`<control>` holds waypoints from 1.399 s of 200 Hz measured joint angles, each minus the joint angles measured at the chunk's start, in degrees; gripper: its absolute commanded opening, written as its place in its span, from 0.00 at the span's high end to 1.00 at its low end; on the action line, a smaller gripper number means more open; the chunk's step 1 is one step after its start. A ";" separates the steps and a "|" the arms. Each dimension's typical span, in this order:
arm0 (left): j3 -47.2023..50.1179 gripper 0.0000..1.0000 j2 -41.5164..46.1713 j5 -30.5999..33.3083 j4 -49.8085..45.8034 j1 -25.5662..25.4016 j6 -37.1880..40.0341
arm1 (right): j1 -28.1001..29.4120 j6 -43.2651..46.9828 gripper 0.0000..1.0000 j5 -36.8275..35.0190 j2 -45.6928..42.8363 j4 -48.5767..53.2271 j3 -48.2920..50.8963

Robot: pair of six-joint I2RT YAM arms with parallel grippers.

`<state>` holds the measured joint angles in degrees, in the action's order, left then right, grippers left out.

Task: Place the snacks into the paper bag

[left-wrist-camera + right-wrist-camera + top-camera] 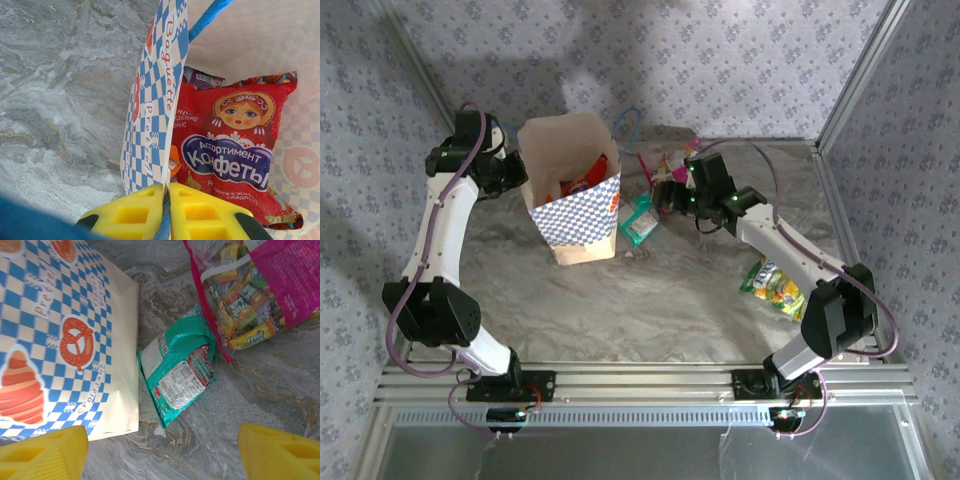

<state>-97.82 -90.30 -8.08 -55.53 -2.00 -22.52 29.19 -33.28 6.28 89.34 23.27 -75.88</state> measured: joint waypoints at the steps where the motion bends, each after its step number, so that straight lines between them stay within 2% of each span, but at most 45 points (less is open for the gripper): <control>1: 0.00 0.89 0.00 0.00 0.00 0.02 0.00 | 0.00 0.02 0.20 0.04 0.09 0.00 0.00; 116: -0.11 0.88 0.00 0.63 -1.36 0.00 0.02 | -0.72 -4.57 0.19 2.36 12.66 -2.71 -0.50; 280: -0.39 0.84 -0.02 1.49 -2.10 -0.02 0.70 | -0.72 -6.60 0.21 6.64 26.43 -1.75 -11.06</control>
<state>-98.21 -90.32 -6.59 -57.63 -2.02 -21.82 28.47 -39.88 12.93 115.77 21.52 -86.94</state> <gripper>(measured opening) 0.154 0.788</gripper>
